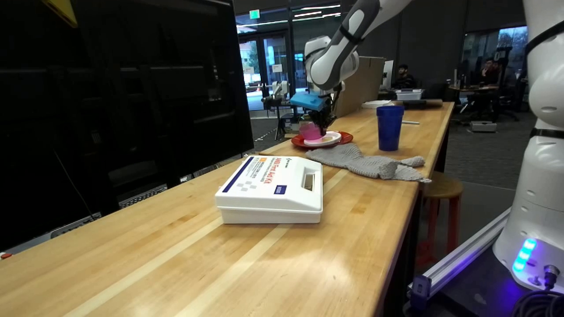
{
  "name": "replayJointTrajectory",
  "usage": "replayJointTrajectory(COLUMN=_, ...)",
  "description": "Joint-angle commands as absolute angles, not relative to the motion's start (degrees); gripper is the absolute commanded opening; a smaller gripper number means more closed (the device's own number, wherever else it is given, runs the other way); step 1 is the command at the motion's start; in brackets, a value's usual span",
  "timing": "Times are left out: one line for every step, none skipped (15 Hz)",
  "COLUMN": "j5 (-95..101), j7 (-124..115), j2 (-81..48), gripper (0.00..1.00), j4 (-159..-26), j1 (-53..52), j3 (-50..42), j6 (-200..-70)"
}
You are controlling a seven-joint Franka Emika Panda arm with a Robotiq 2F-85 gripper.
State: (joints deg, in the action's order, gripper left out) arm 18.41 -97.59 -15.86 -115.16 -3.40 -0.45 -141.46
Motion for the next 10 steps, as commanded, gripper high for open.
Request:
replayJointTrajectory(j5=15.57, j7=-95.45, j2=-17.22, gripper=0.01, j4=-113.66, j1=-4.15, j3=-1.8, j6=-142.65)
replayJointTrajectory(j5=15.13, j7=-95.23, j2=-17.37, gripper=0.01, j4=-113.66, j1=-4.09, j3=-1.95, j6=-143.1)
replayJointTrajectory(j5=14.69, j7=-95.11, j2=-17.5, gripper=0.01, j4=-113.68, j1=-4.07, j3=-2.11, j6=-143.43)
replayJointTrajectory(j5=14.14, j7=-94.8, j2=-17.59, gripper=0.01, j4=-113.78, j1=-4.02, j3=-2.23, j6=-143.92)
replayJointTrajectory(j5=13.83, j7=-94.59, j2=-17.69, gripper=0.01, j4=-113.85, j1=-4.05, j3=-2.42, j6=-144.36)
replayJointTrajectory(j5=13.53, j7=-94.43, j2=-17.79, gripper=0.01, j4=-113.87, j1=-4.09, j3=-2.58, j6=-144.69)
replayJointTrajectory(j5=13.08, j7=-93.83, j2=-17.91, gripper=0.01, j4=-114.0, j1=-3.95, j3=-2.58, j6=-145.25)
replayJointTrajectory(j5=12.86, j7=-93.53, j2=-18.04, gripper=0.01, j4=-114.01, j1=-3.97, j3=-2.67, j6=-145.56)
replayJointTrajectory(j5=12.26, j7=-92.95, j2=-18.06, gripper=0.29, j4=-114.02, j1=-3.94, j3=-2.64, j6=-145.79)
replayJointTrajectory(j5=11.97, j7=-92.63, j2=-18.0, gripper=0.29, j4=-114.02, j1=-4.04, j3=-2.77, j6=-145.78)
